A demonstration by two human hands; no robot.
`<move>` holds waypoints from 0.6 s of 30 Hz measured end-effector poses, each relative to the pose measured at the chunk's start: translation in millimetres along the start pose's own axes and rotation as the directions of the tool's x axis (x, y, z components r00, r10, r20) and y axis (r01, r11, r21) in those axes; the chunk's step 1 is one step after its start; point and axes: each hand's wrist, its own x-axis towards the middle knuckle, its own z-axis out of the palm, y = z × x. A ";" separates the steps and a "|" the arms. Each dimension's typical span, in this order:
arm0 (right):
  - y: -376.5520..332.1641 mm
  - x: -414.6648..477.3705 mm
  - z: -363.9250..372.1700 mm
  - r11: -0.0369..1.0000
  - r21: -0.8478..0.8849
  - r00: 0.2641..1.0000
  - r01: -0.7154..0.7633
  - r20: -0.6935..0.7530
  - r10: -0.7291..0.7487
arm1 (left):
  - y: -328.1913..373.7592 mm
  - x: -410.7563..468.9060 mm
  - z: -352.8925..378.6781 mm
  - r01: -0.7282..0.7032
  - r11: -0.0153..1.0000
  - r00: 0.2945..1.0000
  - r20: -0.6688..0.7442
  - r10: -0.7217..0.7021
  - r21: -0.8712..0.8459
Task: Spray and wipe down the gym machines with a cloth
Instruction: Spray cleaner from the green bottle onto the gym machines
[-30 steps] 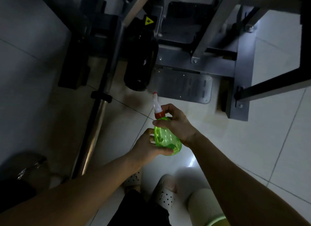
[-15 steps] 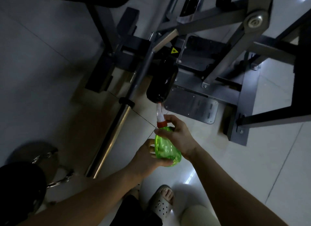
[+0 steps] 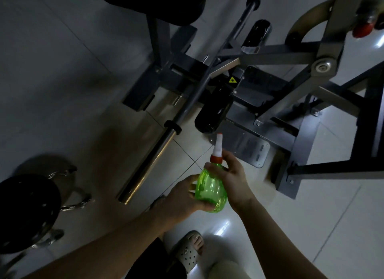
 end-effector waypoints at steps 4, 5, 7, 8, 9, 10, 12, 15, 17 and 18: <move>-6.0 -5.8 -7.0 0.995 0.100 0.999 -0.015 -0.048 0.020 | 4.7 0.8 2.9 -0.028 0.999 1.000 -0.002 0.028 0.016; -7.0 -9.0 -7.7 0.994 0.105 0.999 -0.015 -0.046 0.020 | 4.6 -0.2 3.7 -0.031 0.999 1.000 0.006 0.031 0.016; -8.5 -17.4 -7.1 0.996 0.090 0.999 -0.008 -0.038 0.011 | 1.6 -2.6 4.6 -0.036 0.999 0.999 0.024 0.036 0.022; -8.1 -21.8 -6.7 0.997 0.080 0.999 0.000 -0.034 0.003 | 0.8 -5.0 4.4 -0.041 0.999 0.999 0.037 0.040 0.026; -8.2 -26.3 -5.7 0.998 0.069 1.000 0.009 -0.027 -0.008 | 0.6 -9.2 3.5 -0.054 0.998 0.997 0.048 0.052 0.029; -8.9 -31.0 -3.9 0.998 0.057 1.000 0.014 -0.022 -0.013 | -0.5 -13.8 2.2 -0.061 0.998 0.997 0.056 0.060 0.030; -11.1 -39.5 1.1 0.999 0.032 1.000 0.023 -0.006 -0.022 | -3.3 -25.6 -1.6 -0.061 0.998 0.997 0.043 0.060 0.022; -16.2 -49.6 14.1 0.999 -0.003 0.998 0.037 0.057 -0.037 | -11.9 -42.9 -10.1 -0.054 0.999 0.999 -0.002 0.054 0.003; -21.5 -54.0 24.9 0.999 -0.024 0.993 0.047 0.113 -0.044 | -16.7 -54.6 -16.9 -0.051 0.999 0.998 -0.044 0.050 -0.005; -24.7 -55.9 30.8 0.998 -0.039 0.988 0.049 0.147 -0.043 | -18.7 -61.2 -20.7 -0.058 0.998 0.996 -0.074 0.057 -0.010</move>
